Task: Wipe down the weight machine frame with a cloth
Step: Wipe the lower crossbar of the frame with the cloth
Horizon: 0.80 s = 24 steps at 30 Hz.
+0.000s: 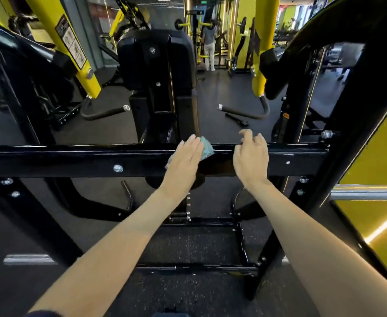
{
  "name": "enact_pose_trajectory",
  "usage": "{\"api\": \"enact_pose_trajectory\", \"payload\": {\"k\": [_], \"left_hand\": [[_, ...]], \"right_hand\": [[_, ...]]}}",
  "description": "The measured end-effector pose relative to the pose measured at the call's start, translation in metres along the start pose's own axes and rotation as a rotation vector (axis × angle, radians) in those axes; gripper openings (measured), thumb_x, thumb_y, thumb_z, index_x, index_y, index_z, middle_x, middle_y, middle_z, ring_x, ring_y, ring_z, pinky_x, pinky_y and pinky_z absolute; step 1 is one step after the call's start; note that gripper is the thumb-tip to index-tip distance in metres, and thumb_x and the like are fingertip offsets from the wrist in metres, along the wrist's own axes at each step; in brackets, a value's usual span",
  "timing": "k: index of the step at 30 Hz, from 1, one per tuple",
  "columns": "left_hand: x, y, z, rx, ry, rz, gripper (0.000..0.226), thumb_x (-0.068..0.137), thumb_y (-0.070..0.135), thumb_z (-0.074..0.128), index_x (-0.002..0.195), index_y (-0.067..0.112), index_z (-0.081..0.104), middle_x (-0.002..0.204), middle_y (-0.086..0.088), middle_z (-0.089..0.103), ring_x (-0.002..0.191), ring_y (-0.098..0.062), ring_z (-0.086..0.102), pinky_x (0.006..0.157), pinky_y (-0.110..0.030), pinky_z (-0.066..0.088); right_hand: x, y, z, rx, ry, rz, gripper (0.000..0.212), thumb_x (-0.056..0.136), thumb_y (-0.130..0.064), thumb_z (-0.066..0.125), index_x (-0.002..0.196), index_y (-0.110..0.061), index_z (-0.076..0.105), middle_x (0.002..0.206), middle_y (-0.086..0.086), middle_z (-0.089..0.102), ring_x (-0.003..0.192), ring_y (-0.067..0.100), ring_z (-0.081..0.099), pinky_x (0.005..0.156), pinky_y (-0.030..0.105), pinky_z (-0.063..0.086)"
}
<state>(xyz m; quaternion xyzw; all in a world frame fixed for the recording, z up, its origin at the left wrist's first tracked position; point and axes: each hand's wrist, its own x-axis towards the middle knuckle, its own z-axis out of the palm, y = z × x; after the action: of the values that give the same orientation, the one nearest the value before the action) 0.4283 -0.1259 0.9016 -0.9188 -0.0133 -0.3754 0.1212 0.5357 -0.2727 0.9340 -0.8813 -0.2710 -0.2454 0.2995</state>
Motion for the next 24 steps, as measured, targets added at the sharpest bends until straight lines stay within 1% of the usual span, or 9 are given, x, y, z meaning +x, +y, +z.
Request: {"api": "enact_pose_trajectory", "payload": {"k": [3,5,8,11,15,17,19,21,24], "left_hand": [[0.025,0.022,0.008,-0.015,-0.088,0.064,0.058,0.078,-0.004,0.024,0.124,-0.005,0.059,0.128,-0.016,0.060,0.122,-0.031,0.055,0.103,-0.046,0.041],[0.020,0.006,0.001,0.049,-0.104,0.162,0.058,0.079,-0.004,0.026,0.130,-0.003,0.054,0.134,-0.016,0.056,0.126,-0.030,0.052,0.105,-0.043,0.040],[-0.013,-0.032,-0.013,0.010,-0.105,0.274,0.061,0.079,-0.009,0.021,0.134,-0.006,0.048,0.139,-0.021,0.049,0.130,-0.035,0.046,0.107,-0.050,0.037],[-0.019,-0.033,-0.010,0.012,-0.040,0.225,0.060,0.079,-0.011,0.023,0.133,-0.007,0.049,0.139,-0.022,0.048,0.130,-0.038,0.045,0.109,-0.050,0.033],[0.014,0.023,0.004,-0.134,0.008,0.196,0.059,0.073,-0.019,0.036,0.129,-0.009,0.052,0.135,-0.025,0.051,0.126,-0.040,0.048,0.109,-0.052,0.032],[0.016,0.025,0.000,-0.190,-0.012,0.208,0.072,0.061,-0.030,0.052,0.130,-0.010,0.051,0.136,-0.026,0.050,0.126,-0.040,0.048,0.110,-0.051,0.030],[0.004,0.005,-0.004,-0.182,-0.046,0.181,0.083,0.052,-0.033,0.059,0.131,-0.009,0.049,0.138,-0.025,0.048,0.128,-0.039,0.046,0.116,-0.044,0.025],[-0.011,-0.012,-0.005,-0.176,-0.010,0.055,0.080,0.057,-0.031,0.063,0.133,-0.008,0.048,0.139,-0.024,0.047,0.131,-0.036,0.044,0.118,-0.037,0.019],[-0.005,0.009,0.003,-0.195,0.068,-0.124,0.053,0.079,-0.014,0.061,0.130,-0.009,0.051,0.135,-0.022,0.052,0.129,-0.035,0.046,0.113,-0.046,0.030]], "right_hand": [[0.001,0.000,-0.004,-0.030,-0.026,-0.020,0.033,0.090,-0.001,0.043,0.122,-0.002,0.050,0.090,0.016,0.065,0.097,0.033,0.056,0.118,0.031,0.014],[-0.001,0.001,-0.006,-0.039,-0.043,-0.039,0.033,0.089,0.001,0.042,0.122,-0.001,0.050,0.090,0.017,0.065,0.093,0.034,0.057,0.118,0.033,0.013],[-0.003,-0.001,-0.006,-0.034,-0.048,-0.047,0.032,0.092,0.001,0.039,0.122,0.001,0.051,0.091,0.017,0.063,0.089,0.034,0.056,0.119,0.034,0.010],[-0.003,0.000,-0.001,-0.015,-0.016,-0.040,0.030,0.094,-0.001,0.039,0.120,-0.001,0.052,0.085,0.013,0.064,0.085,0.030,0.058,0.120,0.034,0.010],[-0.001,0.007,0.002,-0.023,-0.003,-0.092,0.029,0.092,0.000,0.040,0.117,0.000,0.053,0.086,0.013,0.065,0.086,0.029,0.059,0.121,0.036,0.012],[-0.002,0.009,0.000,-0.024,0.001,-0.114,0.029,0.090,0.001,0.041,0.117,0.000,0.053,0.084,0.014,0.065,0.086,0.031,0.059,0.120,0.036,0.012],[-0.002,0.011,-0.001,-0.023,0.007,-0.130,0.028,0.089,0.003,0.041,0.114,0.001,0.054,0.083,0.016,0.064,0.082,0.033,0.058,0.120,0.037,0.014],[-0.002,0.014,-0.004,-0.033,-0.015,-0.181,0.024,0.091,0.005,0.041,0.108,0.005,0.057,0.086,0.017,0.064,0.078,0.034,0.058,0.119,0.042,0.017],[-0.003,0.022,-0.010,-0.065,-0.087,-0.269,0.026,0.093,0.001,0.043,0.115,0.002,0.057,0.090,0.014,0.064,0.085,0.030,0.059,0.120,0.042,0.014]]}}
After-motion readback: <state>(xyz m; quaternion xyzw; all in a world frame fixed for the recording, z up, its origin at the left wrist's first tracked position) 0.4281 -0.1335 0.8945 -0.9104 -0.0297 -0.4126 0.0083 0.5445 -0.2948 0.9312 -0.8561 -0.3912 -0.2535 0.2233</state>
